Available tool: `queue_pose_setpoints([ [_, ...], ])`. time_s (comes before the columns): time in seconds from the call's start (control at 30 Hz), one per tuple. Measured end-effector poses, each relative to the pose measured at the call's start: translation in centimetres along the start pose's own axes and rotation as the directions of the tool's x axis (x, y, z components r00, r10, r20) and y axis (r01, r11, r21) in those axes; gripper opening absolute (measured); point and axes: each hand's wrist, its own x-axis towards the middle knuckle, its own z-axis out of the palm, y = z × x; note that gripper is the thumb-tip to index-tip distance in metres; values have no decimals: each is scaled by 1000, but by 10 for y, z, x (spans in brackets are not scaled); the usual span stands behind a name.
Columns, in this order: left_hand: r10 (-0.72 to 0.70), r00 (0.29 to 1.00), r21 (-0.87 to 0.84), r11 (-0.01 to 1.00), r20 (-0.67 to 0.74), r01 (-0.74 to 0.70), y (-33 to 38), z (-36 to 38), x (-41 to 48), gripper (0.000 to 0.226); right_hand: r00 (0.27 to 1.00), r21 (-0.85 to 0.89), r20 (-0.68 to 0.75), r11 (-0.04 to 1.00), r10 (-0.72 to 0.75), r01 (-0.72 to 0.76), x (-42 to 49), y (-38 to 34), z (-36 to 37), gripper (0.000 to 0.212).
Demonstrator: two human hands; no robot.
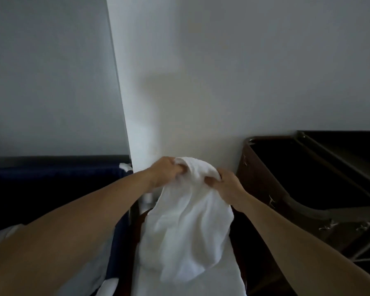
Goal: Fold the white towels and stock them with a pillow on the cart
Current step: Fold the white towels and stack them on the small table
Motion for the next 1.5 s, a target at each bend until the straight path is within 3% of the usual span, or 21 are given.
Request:
queue_pose_setpoints([
  [0.07, -42, 998, 31, 999, -40, 43, -10, 4, -7, 17, 999, 152, 41, 988, 24, -30, -1, -3, 0, 18],
  [0.17, -45, 996, 303, 951, -79, 67, -25, -4, -10, 23, 984, 427, 82, 887, 159, -179, -1, -7, -7, 29],
  [0.23, -7, 990, 397, 916, -138, 62, -34, -13, -11, 20, 978, 473, 91, 856, 190, -210, 1, -4, -11, 32],
  [0.3, 37, 982, 412, 910, -187, 44, -41, -18, -12, 17, 994, 215, 61, 971, 94, -105, 2, 5, -10, 41],
  [0.37, 44, 989, 404, 914, -143, 17, -50, -14, -12, 18, 996, -99, 58, 993, 72, -66, 4, 20, -2, 55],
  [0.43, -1, 1000, 380, 925, -6, 3, -64, -4, -12, 25, 990, -292, 77, 952, 122, -95, 3, 38, 7, 53],
  [0.5, -86, 985, 400, 916, 147, 20, -82, 7, -13, 47, 960, -482, 173, 869, 222, -114, -1, 52, 18, 40],
  [0.57, -161, 964, 478, 877, 212, 41, -106, 14, -13, 64, 928, -626, 216, 772, 303, -106, -8, 62, 32, 24],
  [0.63, -245, 942, 477, 872, 229, 111, -136, 19, -14, 72, 942, -669, 186, 738, 280, -88, -20, 71, 51, 52],
  [0.7, -344, 896, 435, 878, 279, 201, -165, 25, -16, 78, 942, -617, 232, 785, 241, -49, -36, 80, 76, 80],
  [0.77, -421, 844, 429, 864, 331, 263, -192, 35, -19, 81, 883, -638, 379, 769, 277, 33, -54, 93, 104, 106],
  [0.83, -454, 810, 444, 853, 372, 274, -212, 45, -23, 82, 824, -734, 458, 665, 335, 138, -69, 112, 127, 124],
  [0.93, -468, 786, 434, 854, 403, 285, -234, 60, -31, 84, 835, -866, 399, 456, 380, 206, -84, 131, 152, 135],
  [1.0, -482, 782, 423, 851, 396, 310, -242, 66, -36, 83, 881, -898, 347, 385, 321, 214, -85, 132, 163, 109],
  [1.03, -493, 777, 424, 846, 392, 323, -245, 67, -38, 81, 902, -896, 323, 400, 286, 194, -81, 129, 164, 82],
  [1.1, -521, 762, 470, 821, 383, 325, -250, 65, -40, 69, 947, -823, 215, 566, 237, 45, -64, 120, 155, 45],
  [1.17, -533, 749, 511, 804, 394, 303, -256, 63, -41, 43, 965, -631, 110, 767, 239, -118, -42, 106, 132, 42],
  [1.23, -520, 742, 503, 816, 423, 286, -260, 66, -41, 26, 975, -468, 19, 863, 222, -187, -23, 90, 104, 52],
  [1.3, -521, 727, 447, 834, 447, 323, -259, 79, -40, 35, 975, -363, -43, 906, 217, -217, -14, 80, 79, 63],
  [1.37, -514, 727, 384, 850, 454, 361, -253, 100, -37, 43, 968, -329, -9, 913, 251, -240, -9, 79, 63, 65],
  [1.5, -463, 790, 307, 881, 403, 360, -246, 148, -35, 61, 924, -343, 74, 880, 375, -330, -10, 94, 57, 42],
])
